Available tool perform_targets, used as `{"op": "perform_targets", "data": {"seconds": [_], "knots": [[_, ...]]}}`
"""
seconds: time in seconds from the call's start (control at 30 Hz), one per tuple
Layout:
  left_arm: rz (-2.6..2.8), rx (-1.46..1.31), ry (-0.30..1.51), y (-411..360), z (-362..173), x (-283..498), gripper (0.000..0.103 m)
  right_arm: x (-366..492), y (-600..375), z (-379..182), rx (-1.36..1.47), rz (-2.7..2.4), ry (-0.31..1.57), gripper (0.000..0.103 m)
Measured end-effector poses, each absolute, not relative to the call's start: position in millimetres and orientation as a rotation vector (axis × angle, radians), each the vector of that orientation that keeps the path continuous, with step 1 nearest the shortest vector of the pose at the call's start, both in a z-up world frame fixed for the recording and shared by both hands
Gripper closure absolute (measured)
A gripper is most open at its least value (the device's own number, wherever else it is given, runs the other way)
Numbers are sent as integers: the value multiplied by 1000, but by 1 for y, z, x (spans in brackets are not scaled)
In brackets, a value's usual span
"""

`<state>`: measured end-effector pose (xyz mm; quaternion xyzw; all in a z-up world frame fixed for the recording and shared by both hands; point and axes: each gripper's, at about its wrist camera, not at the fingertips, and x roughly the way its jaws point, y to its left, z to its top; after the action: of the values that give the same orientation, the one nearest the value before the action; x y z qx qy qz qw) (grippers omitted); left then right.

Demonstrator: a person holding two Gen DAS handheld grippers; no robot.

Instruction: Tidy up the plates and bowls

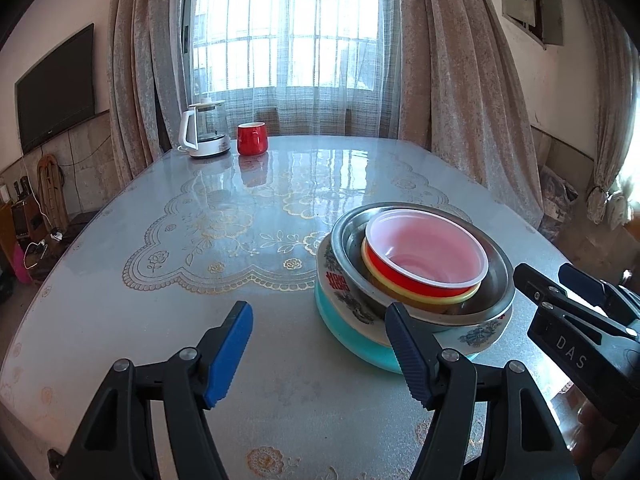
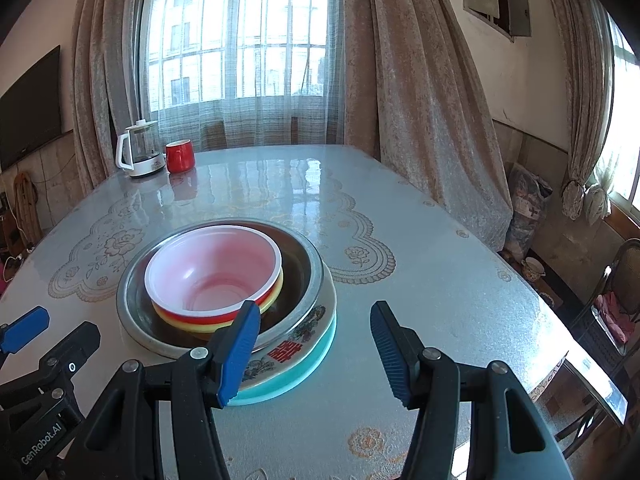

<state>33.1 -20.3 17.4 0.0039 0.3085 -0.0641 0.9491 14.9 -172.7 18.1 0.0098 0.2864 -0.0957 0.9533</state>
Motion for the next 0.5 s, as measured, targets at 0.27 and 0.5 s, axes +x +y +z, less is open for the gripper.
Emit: {"op": "perform_targets", "data": {"seconds": [0.27,0.5], "knots": [[-123,34,619,-25,22,47,30,25,-180,15,28,-207,580,45],[-107,37,615,-24,22,53,30,31,-183,11,32,-201,592,45]]}}
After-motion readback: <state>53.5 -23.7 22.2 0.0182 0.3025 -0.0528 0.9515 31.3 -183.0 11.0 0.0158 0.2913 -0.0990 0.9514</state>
